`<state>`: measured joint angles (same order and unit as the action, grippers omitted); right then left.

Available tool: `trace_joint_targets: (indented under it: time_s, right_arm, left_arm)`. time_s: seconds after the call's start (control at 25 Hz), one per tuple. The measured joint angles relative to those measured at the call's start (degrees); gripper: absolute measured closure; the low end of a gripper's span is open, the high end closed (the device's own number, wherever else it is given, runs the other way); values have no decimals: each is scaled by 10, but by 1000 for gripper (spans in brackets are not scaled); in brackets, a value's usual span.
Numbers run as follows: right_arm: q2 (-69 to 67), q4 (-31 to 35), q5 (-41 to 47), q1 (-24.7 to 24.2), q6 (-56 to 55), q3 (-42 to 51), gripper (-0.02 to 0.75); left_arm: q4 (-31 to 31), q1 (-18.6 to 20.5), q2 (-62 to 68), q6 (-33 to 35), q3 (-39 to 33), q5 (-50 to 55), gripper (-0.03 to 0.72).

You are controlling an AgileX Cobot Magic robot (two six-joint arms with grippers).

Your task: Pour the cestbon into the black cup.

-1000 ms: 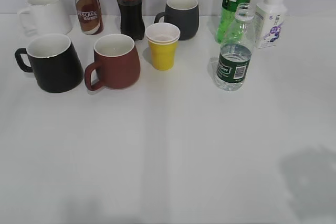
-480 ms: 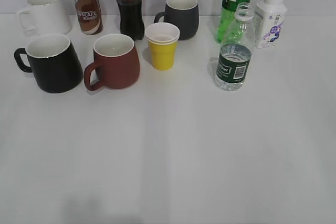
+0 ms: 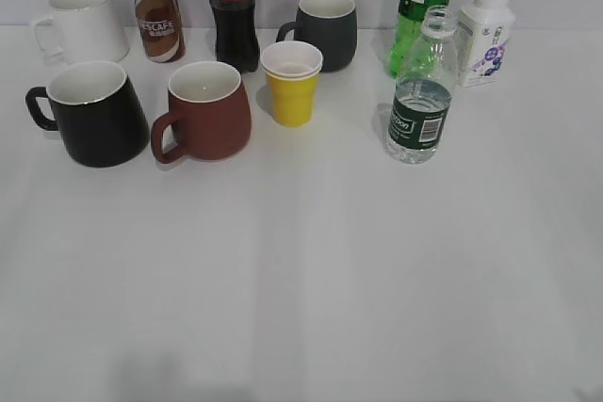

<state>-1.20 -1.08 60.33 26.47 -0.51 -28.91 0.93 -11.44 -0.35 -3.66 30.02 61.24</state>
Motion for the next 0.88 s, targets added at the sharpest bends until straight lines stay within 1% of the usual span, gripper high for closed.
trace_joint_targets:
  time_s: [0.24,0.32,0.36,0.4,0.52,0.6,0.72,0.88]
  right_arm:
    - [0,0,-6,0,0,0,145]
    - [0,1,-7,-9,0,0,145]
    - [0,1,-7,-20,0,0,145]
    - [0,1,-7,-41,0,0,145]
    - [4,1,-8,-123,1,0,145]
    - [13,1,-8,-168,1,0,145]
    - [17,1,-8,-195,1,0,146]
    - [17,3,-8,-197,1,0,145]
  left_arm:
    - [0,0,0,0,0,0,118]
    - [0,0,0,0,0,0,129]
    - [0,4,0,0,0,0,137]
    - [0,12,0,0,0,0,144]
    - [0,49,0,1,0,0,166]
    - [0,71,0,1,0,0,180]
    - [1,87,0,1,0,-1,200]
    - [1,90,0,2,0,-2,221]
